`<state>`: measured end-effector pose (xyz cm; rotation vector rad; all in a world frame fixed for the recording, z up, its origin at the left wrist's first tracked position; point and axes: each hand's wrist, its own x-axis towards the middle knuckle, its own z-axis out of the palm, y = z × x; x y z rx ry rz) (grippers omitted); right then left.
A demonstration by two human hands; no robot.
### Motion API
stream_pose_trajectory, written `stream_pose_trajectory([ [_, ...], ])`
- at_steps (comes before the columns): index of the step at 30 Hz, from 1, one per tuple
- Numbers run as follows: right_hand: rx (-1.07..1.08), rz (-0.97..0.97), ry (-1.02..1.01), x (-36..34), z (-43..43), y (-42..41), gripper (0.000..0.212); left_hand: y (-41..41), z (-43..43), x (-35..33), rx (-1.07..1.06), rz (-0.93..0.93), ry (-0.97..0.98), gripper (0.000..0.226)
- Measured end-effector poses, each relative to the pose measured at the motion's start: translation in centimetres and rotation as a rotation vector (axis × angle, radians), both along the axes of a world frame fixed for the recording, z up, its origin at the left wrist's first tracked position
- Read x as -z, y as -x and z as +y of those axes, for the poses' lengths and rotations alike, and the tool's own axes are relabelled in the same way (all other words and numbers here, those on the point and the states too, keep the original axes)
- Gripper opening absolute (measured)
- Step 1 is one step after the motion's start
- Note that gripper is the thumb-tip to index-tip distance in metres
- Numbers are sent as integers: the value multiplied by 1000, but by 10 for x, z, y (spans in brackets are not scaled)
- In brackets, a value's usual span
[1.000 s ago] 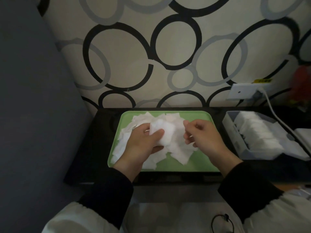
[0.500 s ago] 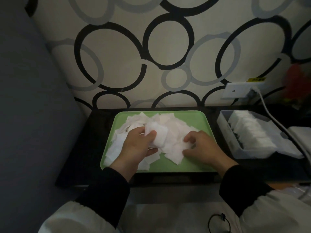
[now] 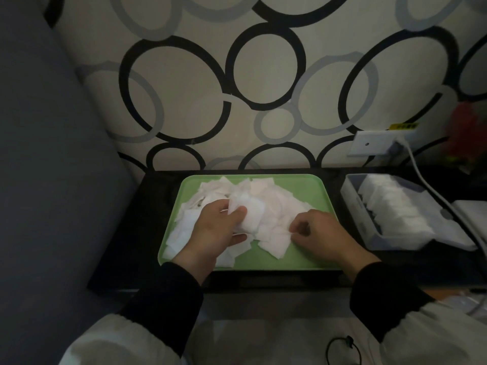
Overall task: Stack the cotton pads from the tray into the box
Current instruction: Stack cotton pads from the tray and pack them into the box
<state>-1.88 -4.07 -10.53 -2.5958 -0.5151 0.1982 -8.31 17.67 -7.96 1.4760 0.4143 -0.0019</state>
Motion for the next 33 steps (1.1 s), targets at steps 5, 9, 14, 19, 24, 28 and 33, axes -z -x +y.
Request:
stream_pose_trajectory([
  [5,-29,-33,30,0,1,0,5,1,-1,0,3,-2,-9,22],
  [9,51,30,-271,-17,-3,-1,14,0,2,-2,0,1,-23,23],
  [14,206,303,-603,-21,-4,-1,20,1,2,-4,8,-6,-38,20],
  [19,375,313,-468,1,-9,-8,15,0,0,-2,13,-1,-51,21],
  [24,295,295,-399,2,-8,-8,19,1,-3,-2,25,5,-41,18],
  [28,285,199,-567,-13,-4,-5,12,1,-6,-1,31,15,-36,18],
  [33,77,450,-952,-47,4,8,16,2,-10,-3,56,9,-33,7],
])
